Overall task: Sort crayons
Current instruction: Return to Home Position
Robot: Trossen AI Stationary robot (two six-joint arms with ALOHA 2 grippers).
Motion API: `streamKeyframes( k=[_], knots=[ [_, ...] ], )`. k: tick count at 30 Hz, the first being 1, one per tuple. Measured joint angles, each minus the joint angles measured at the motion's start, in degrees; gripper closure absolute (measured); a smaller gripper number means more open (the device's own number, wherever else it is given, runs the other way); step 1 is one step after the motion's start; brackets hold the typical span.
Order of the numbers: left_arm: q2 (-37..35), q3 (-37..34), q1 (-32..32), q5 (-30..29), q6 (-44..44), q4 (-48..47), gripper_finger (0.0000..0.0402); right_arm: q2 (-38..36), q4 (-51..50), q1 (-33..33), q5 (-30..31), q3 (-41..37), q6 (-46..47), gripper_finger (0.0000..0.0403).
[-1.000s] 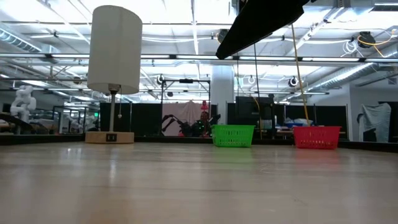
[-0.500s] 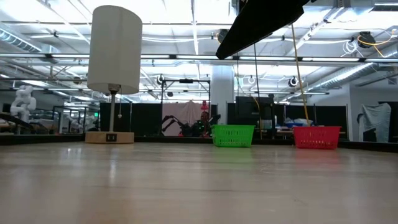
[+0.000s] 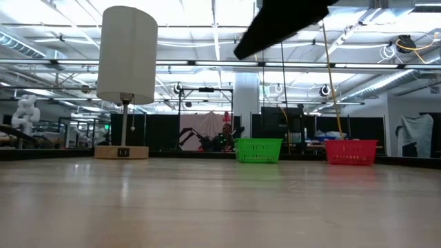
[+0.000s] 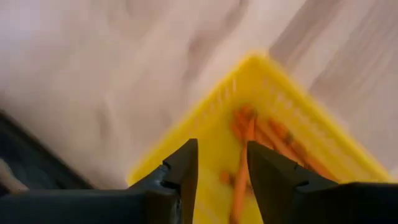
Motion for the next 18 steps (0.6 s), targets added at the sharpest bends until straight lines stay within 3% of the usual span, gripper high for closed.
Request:
streamKeyframes(
  k=[5, 10, 14, 18],
  knots=[
    [0.00, 3.92, 3.26, -12.78, 14.42, -3.47, 0.0267, -0.38, 0.86, 1.27, 1.48, 0.00, -5.02, 0.0229],
    [-0.02, 6.26, 7.35, -31.16, 41.67, 0.01, 0.0268, -1.92, -2.62, 1.45, -1.18, -0.02, -5.26, 0.0273],
    [-0.02, 6.30, 12.45, -34.68, 63.74, 9.30, 0.0273, -3.29, -6.04, 1.71, -1.20, -0.02, -5.88, 0.0321],
    [-0.02, 6.30, 19.48, -35.03, 84.80, 25.01, 0.0309, -5.63, -8.89, 1.32, -1.22, -0.02, -5.54, 0.0371]
  ],
)
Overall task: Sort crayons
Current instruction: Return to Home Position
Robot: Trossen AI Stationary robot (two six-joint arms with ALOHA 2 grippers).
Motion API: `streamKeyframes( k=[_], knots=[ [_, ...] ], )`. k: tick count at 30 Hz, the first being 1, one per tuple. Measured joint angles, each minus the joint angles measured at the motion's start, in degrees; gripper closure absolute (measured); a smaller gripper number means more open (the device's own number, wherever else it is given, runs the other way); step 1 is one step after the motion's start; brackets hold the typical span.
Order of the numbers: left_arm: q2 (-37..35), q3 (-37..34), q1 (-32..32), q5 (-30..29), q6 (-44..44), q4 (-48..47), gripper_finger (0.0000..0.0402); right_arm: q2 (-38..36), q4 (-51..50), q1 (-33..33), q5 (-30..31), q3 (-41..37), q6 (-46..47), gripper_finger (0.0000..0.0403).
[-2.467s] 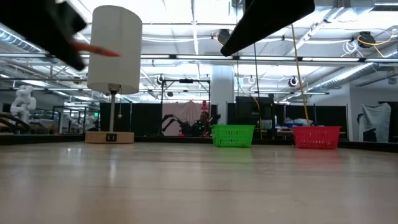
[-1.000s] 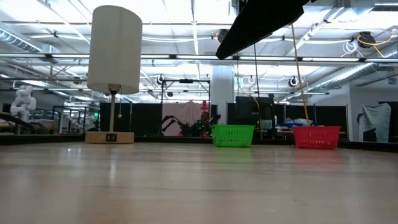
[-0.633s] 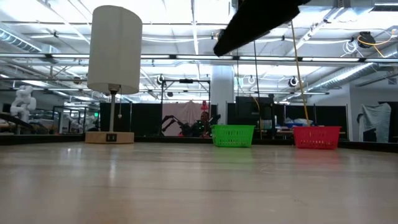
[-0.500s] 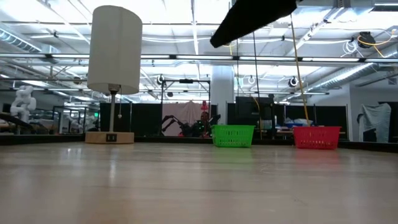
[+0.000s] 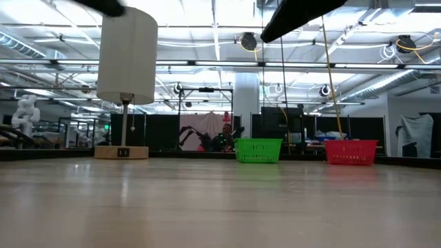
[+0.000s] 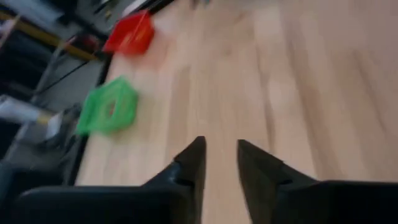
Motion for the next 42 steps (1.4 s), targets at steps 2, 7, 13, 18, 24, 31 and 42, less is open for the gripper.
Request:
streamKeyframes(
  k=[2, 7, 13, 18, 24, 31, 42],
  knots=[
    [0.00, -0.03, 3.51, 4.63, 9.95, 8.68, 0.0339, -0.98, -0.86, -0.09, 0.06, 0.00, -0.30, 0.0393],
    [0.02, -2.06, 11.23, 22.41, 26.06, 20.66, 0.0394, -3.26, -1.52, 0.09, 0.13, -0.21, -1.63, 0.0395],
    [-0.44, -5.53, 18.06, 26.63, 27.76, 23.89, 0.0400, -6.99, 5.55, -0.02, -0.12, -9.24, -3.21, 0.0400],
    [-4.22, -12.81, 22.73, 37.83, 31.48, 35.77, 0.0401, -12.55, 20.30, -0.51, -5.46, -22.84, -7.89, 0.0399],
    [-11.29, -22.66, 26.62, 41.41, 29.92, 46.27, 0.0402, -21.66, 35.85, -1.73, -9.09, -38.61, -13.27, 0.0399],
    [-17.59, -31.35, 29.89, 41.48, 30.03, 53.75, 0.0402, -34.66, 55.36, -6.21, -13.05, -57.14, -18.94, 0.0399],
    [-22.34, -39.95, 41.50, 49.41, 31.35, 61.96, 0.0402, -47.54, 66.01, -15.43, -25.06, -71.01, -21.26, 0.0399]
  ],
)
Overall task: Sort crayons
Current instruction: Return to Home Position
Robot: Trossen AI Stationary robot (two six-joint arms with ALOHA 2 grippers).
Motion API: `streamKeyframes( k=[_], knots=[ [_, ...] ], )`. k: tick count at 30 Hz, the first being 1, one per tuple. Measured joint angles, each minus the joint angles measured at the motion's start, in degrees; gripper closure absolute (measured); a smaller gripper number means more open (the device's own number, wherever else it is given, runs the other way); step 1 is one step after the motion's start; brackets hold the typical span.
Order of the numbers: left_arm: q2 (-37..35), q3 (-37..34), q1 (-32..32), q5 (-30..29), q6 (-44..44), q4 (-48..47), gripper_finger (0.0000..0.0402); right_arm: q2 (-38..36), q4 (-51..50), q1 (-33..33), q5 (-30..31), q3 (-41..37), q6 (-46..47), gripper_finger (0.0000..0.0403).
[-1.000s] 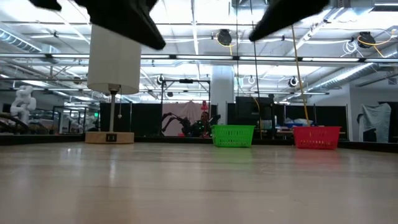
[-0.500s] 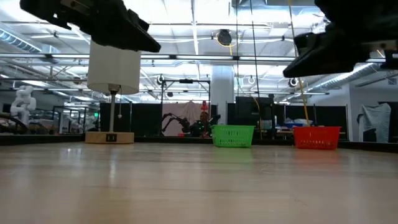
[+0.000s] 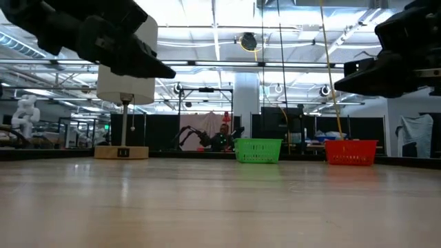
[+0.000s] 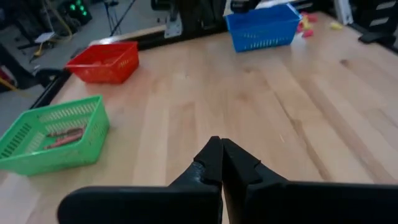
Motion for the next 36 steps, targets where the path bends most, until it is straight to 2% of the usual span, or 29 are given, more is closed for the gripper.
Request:
streamKeyframes(
  k=[3, 12, 16, 19, 29, 36],
  knots=[
    [-0.44, -1.91, 2.45, 2.59, 0.14, 1.05, 0.0402, -1.23, 0.00, -1.61, -2.13, -0.62, -0.18, 0.0399],
    [-3.28, -7.58, 5.55, 2.76, -2.88, 4.47, 0.0402, -2.67, 0.90, -4.89, -2.16, -3.75, 1.48, 0.0399],
    [-5.47, -11.11, 5.50, 2.78, -3.39, 7.60, 0.0402, -2.95, 1.75, -5.69, -2.55, -3.98, 2.26, 0.0399],
    [-7.52, -13.15, 5.56, 2.76, -4.48, 9.37, 0.0402, -2.97, 2.11, -6.31, -5.23, -3.98, 1.61, 0.0399],
    [-14.59, -19.57, 5.50, 0.85, -9.04, 9.68, 0.0402, -3.11, 2.02, -8.59, -4.87, -4.11, 2.05, 0.0399],
    [-21.02, -23.00, 5.50, 0.28, -10.43, 9.79, 0.0402, -8.28, 0.40, -10.13, -4.73, -4.14, 4.18, 0.0399]
  ],
)
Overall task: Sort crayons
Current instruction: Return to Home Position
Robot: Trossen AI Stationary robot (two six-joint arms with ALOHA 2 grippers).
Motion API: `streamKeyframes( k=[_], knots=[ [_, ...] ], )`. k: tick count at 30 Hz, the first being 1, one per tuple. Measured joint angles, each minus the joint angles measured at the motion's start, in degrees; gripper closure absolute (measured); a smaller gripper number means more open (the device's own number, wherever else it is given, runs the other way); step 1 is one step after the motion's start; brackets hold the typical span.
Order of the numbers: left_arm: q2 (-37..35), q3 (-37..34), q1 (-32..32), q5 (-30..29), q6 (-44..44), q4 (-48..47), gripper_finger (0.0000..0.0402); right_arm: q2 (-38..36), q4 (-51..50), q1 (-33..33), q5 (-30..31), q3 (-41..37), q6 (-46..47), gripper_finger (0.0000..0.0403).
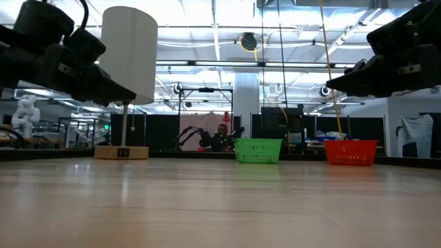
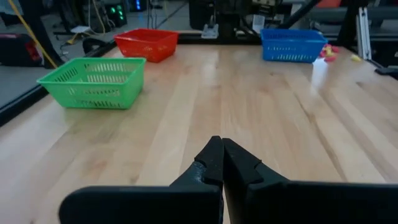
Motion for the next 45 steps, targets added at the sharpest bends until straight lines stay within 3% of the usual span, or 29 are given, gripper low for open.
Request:
streamKeyframes(
  k=[19, 25, 40, 45],
  knots=[
    [-12.32, -1.03, -0.04, -0.91, -0.48, -7.66, 0.0402, -9.64, -15.95, 0.59, -0.62, -0.07, 5.89, 0.0399],
    [-16.94, -1.03, -0.15, -0.96, -1.55, -12.34, 0.0402, -10.69, -16.43, 0.88, -4.95, -0.07, 5.83, 0.0399],
    [-31.19, -1.07, -0.15, -0.96, -1.49, -26.69, 0.0402, -19.74, -20.63, 0.82, -4.65, -0.09, 1.27, 0.0399],
    [-34.94, -1.07, -0.15, -0.96, -1.49, -30.07, 0.0402, -26.04, -24.73, 0.71, -0.40, -0.09, 1.97, 0.0399]
  ],
)
